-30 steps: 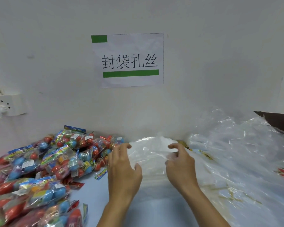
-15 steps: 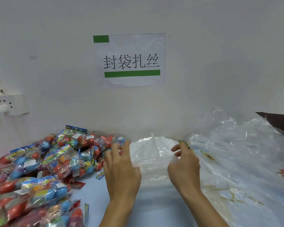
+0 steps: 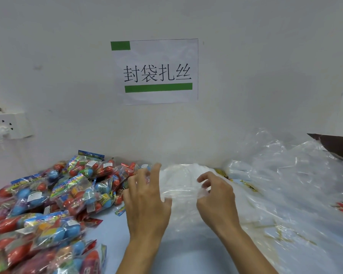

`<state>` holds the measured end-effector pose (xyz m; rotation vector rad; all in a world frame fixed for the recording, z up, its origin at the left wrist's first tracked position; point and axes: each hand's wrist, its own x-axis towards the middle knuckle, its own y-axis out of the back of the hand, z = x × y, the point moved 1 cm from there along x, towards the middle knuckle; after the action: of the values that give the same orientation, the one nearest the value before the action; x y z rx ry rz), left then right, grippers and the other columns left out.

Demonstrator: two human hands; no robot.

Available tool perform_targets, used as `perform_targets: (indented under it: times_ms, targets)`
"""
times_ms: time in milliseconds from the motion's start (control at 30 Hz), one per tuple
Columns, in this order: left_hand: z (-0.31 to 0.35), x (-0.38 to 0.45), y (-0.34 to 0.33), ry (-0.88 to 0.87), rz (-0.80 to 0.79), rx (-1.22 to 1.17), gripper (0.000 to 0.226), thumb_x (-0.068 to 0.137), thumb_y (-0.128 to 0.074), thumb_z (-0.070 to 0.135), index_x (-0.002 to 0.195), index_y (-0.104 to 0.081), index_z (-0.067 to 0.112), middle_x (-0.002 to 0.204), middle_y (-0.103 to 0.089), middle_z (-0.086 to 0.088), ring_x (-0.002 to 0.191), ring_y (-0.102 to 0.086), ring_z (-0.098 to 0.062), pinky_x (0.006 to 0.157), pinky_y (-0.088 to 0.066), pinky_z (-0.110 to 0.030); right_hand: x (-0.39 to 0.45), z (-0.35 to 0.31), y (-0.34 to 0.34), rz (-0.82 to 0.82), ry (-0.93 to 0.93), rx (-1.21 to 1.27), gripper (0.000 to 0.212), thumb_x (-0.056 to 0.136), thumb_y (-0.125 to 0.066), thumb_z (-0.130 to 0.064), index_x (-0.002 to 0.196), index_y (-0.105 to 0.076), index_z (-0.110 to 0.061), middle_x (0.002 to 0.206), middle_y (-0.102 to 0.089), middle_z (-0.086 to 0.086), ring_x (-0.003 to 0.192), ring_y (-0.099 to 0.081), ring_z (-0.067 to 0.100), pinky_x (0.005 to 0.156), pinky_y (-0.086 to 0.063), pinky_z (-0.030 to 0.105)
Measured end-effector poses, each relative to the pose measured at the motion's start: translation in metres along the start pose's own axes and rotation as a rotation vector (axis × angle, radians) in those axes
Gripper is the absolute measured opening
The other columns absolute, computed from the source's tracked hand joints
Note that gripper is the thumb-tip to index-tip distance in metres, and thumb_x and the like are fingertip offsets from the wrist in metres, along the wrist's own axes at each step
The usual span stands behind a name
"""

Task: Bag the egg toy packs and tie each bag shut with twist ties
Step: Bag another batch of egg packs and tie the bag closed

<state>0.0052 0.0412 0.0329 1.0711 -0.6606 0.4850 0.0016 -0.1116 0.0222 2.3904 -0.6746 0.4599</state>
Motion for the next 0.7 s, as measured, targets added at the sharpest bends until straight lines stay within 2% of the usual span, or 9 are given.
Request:
perform_targets:
  times_ms: [67, 133, 200, 267, 367, 433, 500, 600, 700]
  targets:
    - [0.002, -0.001, -0.001, -0.062, -0.005, 0.033, 0.079, 0.062, -0.086, 0.018, 0.133, -0.053, 0.027, 0.118, -0.055, 0.000, 0.104, -0.048, -0.025, 0.083, -0.042, -0.039, -0.001, -0.003, -0.001, -0.099, 0.082, 0.020, 0.041, 0.077, -0.055, 0.002, 0.095, -0.059, -0.036, 0.091, -0.056, -0.013, 0.082, -0.055, 0.007, 0.070, -0.049, 0.025]
    - [0.003, -0.003, -0.002, -0.075, 0.033, 0.052, 0.067, 0.066, -0.084, 0.010, 0.127, -0.058, 0.024, 0.100, -0.063, 0.000, 0.089, -0.057, -0.025, 0.076, -0.041, -0.037, -0.003, -0.006, -0.003, -0.159, 0.181, 0.038, 0.043, 0.074, -0.060, 0.000, 0.097, -0.059, -0.037, 0.092, -0.053, -0.015, 0.084, -0.053, 0.003, 0.071, -0.045, 0.015]
    - [0.001, -0.002, 0.001, 0.012, 0.040, 0.027, 0.057, 0.073, -0.075, 0.003, 0.125, -0.058, 0.021, 0.082, -0.067, 0.001, 0.073, -0.061, -0.025, 0.072, -0.041, -0.035, -0.005, -0.008, -0.005, -0.207, 0.201, 0.074, 0.050, 0.072, -0.062, 0.001, 0.102, -0.058, -0.040, 0.096, -0.048, -0.016, 0.084, -0.050, -0.003, 0.071, -0.043, 0.011]
    - [-0.006, 0.001, 0.004, 0.128, -0.005, 0.007, 0.050, 0.079, -0.066, 0.002, 0.124, -0.054, 0.020, 0.076, -0.065, 0.000, 0.065, -0.058, -0.027, 0.068, -0.045, -0.035, -0.003, -0.006, -0.003, -0.185, 0.146, 0.072, 0.057, 0.072, -0.061, 0.004, 0.105, -0.054, -0.043, 0.101, -0.043, -0.015, 0.081, -0.048, -0.005, 0.068, -0.042, 0.009]
    - [-0.011, 0.002, 0.006, 0.221, -0.028, -0.074, 0.035, 0.087, -0.061, 0.011, 0.119, -0.050, 0.022, 0.092, -0.064, -0.001, 0.076, -0.062, -0.028, 0.062, -0.052, -0.038, 0.005, 0.000, 0.006, -0.032, 0.012, -0.058, 0.054, 0.078, -0.063, -0.002, 0.115, -0.051, -0.039, 0.111, -0.044, -0.008, 0.088, -0.052, 0.005, 0.071, -0.042, 0.019]
    - [-0.007, -0.001, 0.000, 0.186, -0.034, -0.089, 0.047, 0.085, -0.068, 0.017, 0.126, -0.046, 0.024, 0.116, -0.056, -0.003, 0.098, -0.057, -0.025, 0.071, -0.051, -0.034, 0.006, 0.002, 0.008, -0.023, -0.087, -0.010, 0.047, 0.081, -0.059, -0.004, 0.118, -0.052, -0.032, 0.104, -0.054, -0.005, 0.087, -0.058, 0.017, 0.077, -0.047, 0.032]
    - [-0.002, -0.004, -0.006, 0.116, -0.026, -0.020, 0.068, 0.073, -0.078, 0.020, 0.131, -0.044, 0.026, 0.132, -0.041, -0.007, 0.116, -0.041, -0.026, 0.087, -0.043, -0.034, 0.003, 0.000, 0.005, -0.095, -0.122, 0.091, 0.040, 0.083, -0.055, -0.005, 0.114, -0.055, -0.030, 0.090, -0.060, -0.006, 0.080, -0.061, 0.018, 0.072, -0.053, 0.034]
    - [-0.002, -0.003, -0.009, 0.041, 0.029, -0.033, 0.057, 0.065, -0.082, 0.014, 0.114, -0.056, 0.023, 0.112, -0.047, -0.005, 0.100, -0.041, -0.024, 0.082, -0.033, -0.034, -0.003, -0.006, -0.003, -0.208, -0.037, 0.093, 0.037, 0.084, -0.058, -0.010, 0.113, -0.055, -0.033, 0.088, -0.060, -0.005, 0.078, -0.061, 0.016, 0.071, -0.056, 0.034]
    - [-0.004, -0.003, -0.011, 0.050, -0.084, -0.139, 0.025, 0.081, -0.075, 0.013, 0.099, -0.058, 0.021, 0.097, -0.060, 0.002, 0.088, -0.051, -0.018, 0.078, -0.044, -0.030, -0.006, -0.012, -0.009, -0.264, 0.041, 0.055, 0.038, 0.084, -0.069, -0.029, 0.116, -0.051, -0.039, 0.091, -0.056, -0.008, 0.080, -0.056, 0.009, 0.071, -0.051, 0.027]
